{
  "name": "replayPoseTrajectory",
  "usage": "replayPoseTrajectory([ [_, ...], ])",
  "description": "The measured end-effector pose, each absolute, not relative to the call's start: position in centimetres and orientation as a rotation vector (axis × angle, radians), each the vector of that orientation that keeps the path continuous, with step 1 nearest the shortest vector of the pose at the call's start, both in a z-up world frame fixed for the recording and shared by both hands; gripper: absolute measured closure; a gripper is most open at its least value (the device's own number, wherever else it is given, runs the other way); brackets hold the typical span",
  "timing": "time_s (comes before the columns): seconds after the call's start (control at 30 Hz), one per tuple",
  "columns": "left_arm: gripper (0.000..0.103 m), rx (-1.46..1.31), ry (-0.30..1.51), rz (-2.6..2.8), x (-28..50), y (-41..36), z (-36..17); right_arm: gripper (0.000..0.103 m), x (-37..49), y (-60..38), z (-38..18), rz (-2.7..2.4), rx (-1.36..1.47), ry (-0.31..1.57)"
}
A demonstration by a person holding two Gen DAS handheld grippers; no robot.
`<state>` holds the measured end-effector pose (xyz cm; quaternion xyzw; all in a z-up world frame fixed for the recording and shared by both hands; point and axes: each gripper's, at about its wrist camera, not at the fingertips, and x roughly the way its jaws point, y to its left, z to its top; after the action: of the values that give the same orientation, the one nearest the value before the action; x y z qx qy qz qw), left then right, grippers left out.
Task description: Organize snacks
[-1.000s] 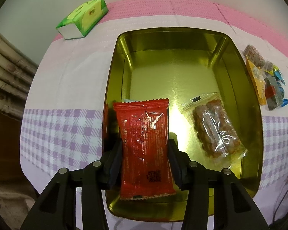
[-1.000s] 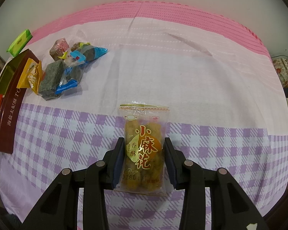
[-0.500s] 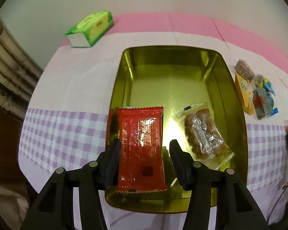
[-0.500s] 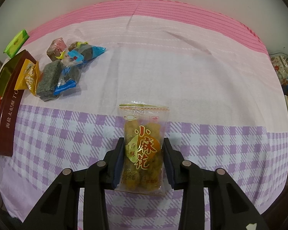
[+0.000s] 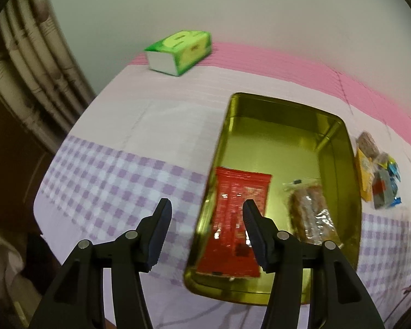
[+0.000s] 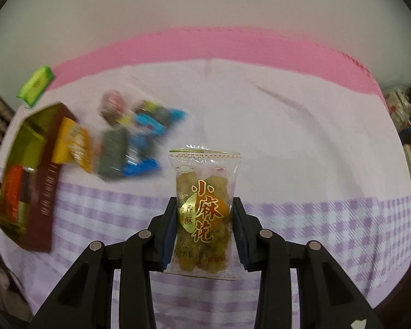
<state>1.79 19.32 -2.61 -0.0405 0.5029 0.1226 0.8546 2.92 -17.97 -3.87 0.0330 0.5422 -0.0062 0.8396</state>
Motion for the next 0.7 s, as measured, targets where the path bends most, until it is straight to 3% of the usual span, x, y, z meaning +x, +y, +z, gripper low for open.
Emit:
replayPoseTrajectory([
  [0.37,0.044,-0.174,1.05,0.366,-0.5,23.3,-3.2,0.068,3.2,-7.7,-0.3,0.247,0.081,1.124],
  [0.7,0.044,-0.245,1.035,0.447,-1.5,26.1,-3.0,0.068,4.6,2.2,-1.3,0.394,0.025,1.158],
])
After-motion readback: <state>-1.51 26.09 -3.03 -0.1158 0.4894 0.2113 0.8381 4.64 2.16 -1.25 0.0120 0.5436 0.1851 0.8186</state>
